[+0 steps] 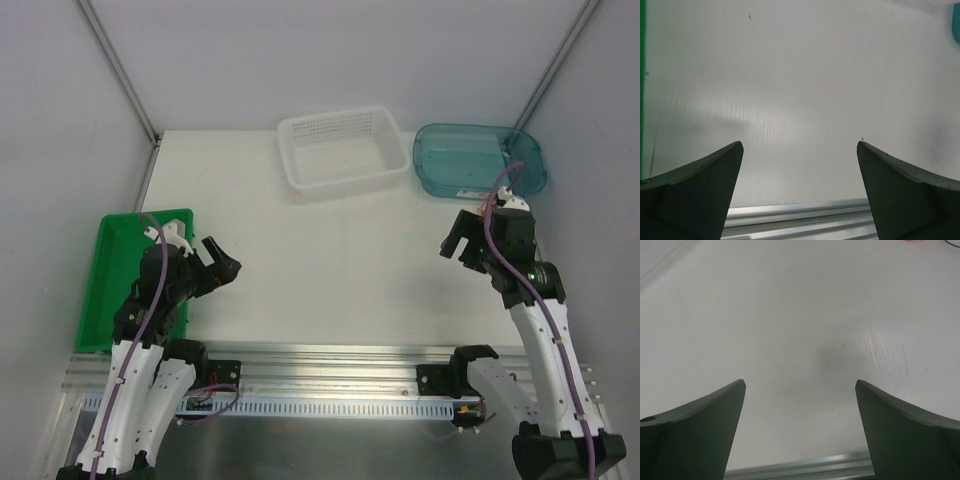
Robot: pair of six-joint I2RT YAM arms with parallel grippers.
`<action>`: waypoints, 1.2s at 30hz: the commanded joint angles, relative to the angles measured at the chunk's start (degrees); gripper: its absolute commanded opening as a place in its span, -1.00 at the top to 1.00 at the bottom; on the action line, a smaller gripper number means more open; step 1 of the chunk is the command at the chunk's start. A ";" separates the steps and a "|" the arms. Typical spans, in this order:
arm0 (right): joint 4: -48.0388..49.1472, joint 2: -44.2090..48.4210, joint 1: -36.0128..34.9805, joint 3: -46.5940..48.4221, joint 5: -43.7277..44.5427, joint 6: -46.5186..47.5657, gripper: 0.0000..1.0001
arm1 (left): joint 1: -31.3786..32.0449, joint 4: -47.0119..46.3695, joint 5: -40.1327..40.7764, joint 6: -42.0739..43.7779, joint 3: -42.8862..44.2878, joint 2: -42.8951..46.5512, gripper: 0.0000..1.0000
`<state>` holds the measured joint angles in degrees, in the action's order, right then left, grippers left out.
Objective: Untangle the cables
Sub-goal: Untie the cable.
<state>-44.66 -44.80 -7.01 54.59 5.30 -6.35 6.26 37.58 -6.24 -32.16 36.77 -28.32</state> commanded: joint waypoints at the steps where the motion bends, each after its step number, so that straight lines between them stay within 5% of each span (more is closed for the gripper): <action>1: 11.43 -7.21 3.39 -0.10 6.74 -4.28 -0.93 | -0.55 -7.08 -3.95 6.58 0.06 0.54 -0.98; 14: 32.51 -38.40 21.23 7.72 10.08 -14.92 -0.96 | -0.46 -12.09 -11.43 6.76 -6.72 2.83 -0.98; 27: 41.85 -58.55 28.27 15.99 2.88 -15.01 -0.90 | -0.46 -12.36 -10.99 7.99 -5.93 -0.77 -0.98; 32: 40.81 -63.74 28.89 18.27 -0.90 -15.62 -0.66 | -0.46 -12.53 -11.34 7.91 -6.01 -1.21 -0.98; 36: 41.06 -63.66 28.98 15.39 -0.56 -18.08 -0.12 | -0.46 -12.62 -11.25 7.90 -6.01 -1.39 -0.98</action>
<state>-4.99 -108.99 21.41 70.57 6.15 -21.80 6.26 27.20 -16.27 -25.89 30.15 -29.63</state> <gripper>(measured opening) 0.597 0.991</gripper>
